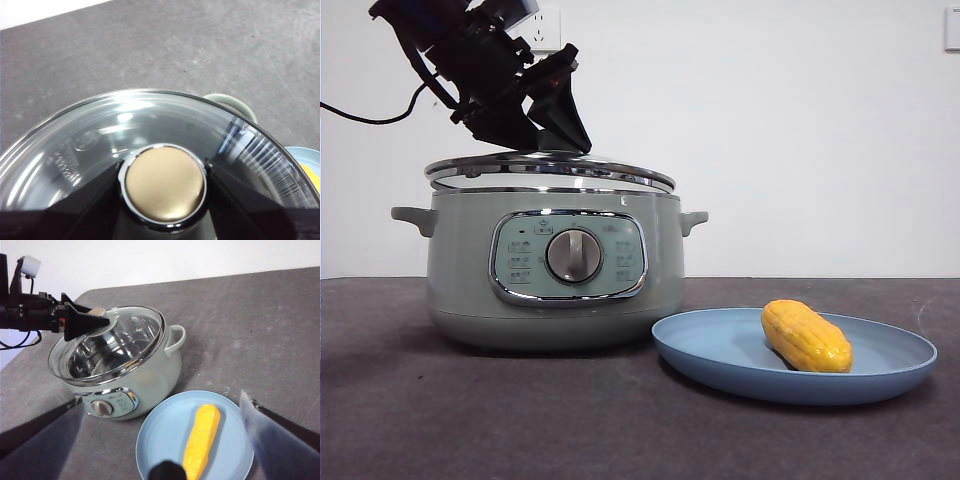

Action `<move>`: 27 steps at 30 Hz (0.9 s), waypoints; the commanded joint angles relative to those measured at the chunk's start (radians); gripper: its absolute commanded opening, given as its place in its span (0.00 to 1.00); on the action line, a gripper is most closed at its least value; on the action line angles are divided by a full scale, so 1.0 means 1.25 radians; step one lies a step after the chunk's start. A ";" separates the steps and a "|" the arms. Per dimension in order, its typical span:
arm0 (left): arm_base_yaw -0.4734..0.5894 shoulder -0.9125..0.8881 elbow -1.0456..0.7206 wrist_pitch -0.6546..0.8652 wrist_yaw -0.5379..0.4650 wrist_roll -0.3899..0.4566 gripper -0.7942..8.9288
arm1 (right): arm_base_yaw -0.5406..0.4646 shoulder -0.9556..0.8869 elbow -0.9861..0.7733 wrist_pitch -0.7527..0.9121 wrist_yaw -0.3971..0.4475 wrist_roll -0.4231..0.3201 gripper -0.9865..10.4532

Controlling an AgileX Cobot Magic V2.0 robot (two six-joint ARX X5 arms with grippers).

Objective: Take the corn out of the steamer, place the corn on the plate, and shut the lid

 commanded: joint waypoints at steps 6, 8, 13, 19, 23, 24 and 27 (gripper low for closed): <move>0.010 -0.002 0.011 0.030 0.009 0.010 0.07 | 0.002 -0.001 -0.004 0.002 -0.001 0.008 0.58; 0.010 0.003 0.011 0.031 0.009 0.010 0.07 | 0.002 -0.001 -0.004 0.002 -0.001 0.008 0.58; 0.010 0.015 0.011 0.030 0.009 0.009 0.07 | 0.002 -0.001 -0.004 0.002 -0.001 0.008 0.58; 0.010 0.034 0.011 0.030 0.006 0.008 0.07 | 0.002 -0.001 -0.004 0.002 -0.004 0.008 0.58; 0.010 0.045 0.011 0.016 0.006 0.008 0.07 | 0.002 -0.001 -0.004 0.002 -0.022 0.011 0.58; 0.010 0.045 0.011 0.009 0.005 0.008 0.07 | 0.002 -0.001 -0.004 0.002 -0.022 0.011 0.58; 0.010 0.045 0.011 -0.015 -0.001 0.011 0.07 | 0.002 -0.001 -0.004 0.002 -0.022 0.011 0.58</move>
